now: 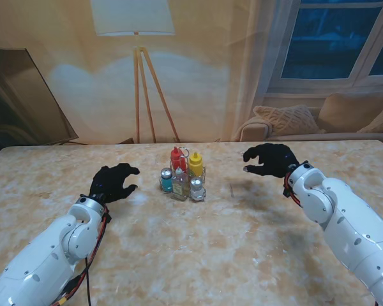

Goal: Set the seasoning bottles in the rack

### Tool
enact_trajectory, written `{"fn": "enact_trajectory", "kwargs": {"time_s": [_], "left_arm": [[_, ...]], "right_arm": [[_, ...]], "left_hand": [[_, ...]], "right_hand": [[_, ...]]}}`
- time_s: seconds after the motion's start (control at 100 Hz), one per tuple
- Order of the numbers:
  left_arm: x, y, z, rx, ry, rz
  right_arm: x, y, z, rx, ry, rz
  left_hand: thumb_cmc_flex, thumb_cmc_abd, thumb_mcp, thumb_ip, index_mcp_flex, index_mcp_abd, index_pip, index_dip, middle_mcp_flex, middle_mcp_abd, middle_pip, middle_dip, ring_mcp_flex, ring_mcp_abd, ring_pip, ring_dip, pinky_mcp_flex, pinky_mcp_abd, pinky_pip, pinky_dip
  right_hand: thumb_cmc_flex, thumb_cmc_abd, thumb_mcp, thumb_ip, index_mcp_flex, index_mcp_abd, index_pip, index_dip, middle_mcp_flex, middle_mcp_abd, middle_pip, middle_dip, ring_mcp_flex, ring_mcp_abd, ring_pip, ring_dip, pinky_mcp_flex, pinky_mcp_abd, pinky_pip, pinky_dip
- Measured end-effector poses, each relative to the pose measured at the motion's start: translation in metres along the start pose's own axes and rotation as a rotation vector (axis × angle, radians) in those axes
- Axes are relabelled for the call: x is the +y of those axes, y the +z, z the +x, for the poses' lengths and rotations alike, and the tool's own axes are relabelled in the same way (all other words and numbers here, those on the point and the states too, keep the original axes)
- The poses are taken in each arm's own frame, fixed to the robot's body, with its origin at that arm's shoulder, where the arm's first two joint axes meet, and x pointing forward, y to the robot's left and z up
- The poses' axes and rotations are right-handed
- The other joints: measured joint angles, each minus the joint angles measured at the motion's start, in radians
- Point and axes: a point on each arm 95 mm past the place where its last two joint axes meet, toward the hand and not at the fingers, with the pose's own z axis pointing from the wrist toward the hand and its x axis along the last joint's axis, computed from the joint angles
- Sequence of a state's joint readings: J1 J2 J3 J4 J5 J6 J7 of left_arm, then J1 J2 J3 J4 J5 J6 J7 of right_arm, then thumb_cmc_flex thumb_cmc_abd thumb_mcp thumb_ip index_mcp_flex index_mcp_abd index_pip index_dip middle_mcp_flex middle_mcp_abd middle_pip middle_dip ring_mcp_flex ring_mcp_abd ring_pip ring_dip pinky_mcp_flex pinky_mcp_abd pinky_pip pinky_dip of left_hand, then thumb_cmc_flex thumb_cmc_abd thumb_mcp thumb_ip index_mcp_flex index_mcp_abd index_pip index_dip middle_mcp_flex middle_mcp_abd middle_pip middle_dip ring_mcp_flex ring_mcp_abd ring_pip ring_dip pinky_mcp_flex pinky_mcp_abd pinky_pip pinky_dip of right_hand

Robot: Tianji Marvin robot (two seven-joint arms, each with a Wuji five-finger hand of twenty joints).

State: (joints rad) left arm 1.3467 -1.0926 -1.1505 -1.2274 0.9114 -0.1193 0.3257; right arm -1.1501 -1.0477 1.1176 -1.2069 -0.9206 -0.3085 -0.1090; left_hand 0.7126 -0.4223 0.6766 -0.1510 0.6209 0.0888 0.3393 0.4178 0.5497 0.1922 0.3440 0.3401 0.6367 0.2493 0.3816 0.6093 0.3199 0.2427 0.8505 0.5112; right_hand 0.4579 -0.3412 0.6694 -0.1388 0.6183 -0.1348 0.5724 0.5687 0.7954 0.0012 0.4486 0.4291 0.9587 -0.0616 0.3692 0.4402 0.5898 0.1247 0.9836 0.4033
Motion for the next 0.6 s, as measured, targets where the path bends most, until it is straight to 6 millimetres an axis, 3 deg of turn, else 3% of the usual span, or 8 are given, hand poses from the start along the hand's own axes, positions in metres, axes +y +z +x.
{"fn": "enact_trajectory", "kwargs": {"time_s": [0.28,0.6], "left_arm": [[0.001,0.001,0.004,0.004,-0.012,-0.014],[-0.003,0.002,0.013,0.015,-0.025,-0.021]], "right_arm": [[-0.024,-0.015,0.001,-0.051,0.058,-0.021],[-0.035,-0.026,0.005,-0.061,0.058,-0.040]], "left_hand": [[0.007,0.033,-0.048,0.000,0.000,0.001,-0.006,0.000,0.000,0.000,-0.007,0.000,0.000,0.007,0.000,0.000,-0.010,0.013,0.000,0.000],[0.012,0.047,-0.071,0.000,0.000,0.002,-0.016,0.000,0.000,0.000,-0.008,0.000,0.000,0.009,0.000,0.000,-0.013,0.014,0.000,0.000]], "right_hand": [[0.067,0.050,-0.119,0.000,0.000,-0.001,0.042,-0.048,0.022,0.000,-0.023,-0.024,0.000,0.015,-0.012,-0.017,-0.020,0.010,0.000,-0.014],[0.095,0.050,-0.152,0.000,0.000,-0.003,0.063,-0.049,0.022,0.000,-0.011,-0.024,0.000,0.017,-0.006,-0.017,-0.035,0.023,0.001,-0.015]]}}
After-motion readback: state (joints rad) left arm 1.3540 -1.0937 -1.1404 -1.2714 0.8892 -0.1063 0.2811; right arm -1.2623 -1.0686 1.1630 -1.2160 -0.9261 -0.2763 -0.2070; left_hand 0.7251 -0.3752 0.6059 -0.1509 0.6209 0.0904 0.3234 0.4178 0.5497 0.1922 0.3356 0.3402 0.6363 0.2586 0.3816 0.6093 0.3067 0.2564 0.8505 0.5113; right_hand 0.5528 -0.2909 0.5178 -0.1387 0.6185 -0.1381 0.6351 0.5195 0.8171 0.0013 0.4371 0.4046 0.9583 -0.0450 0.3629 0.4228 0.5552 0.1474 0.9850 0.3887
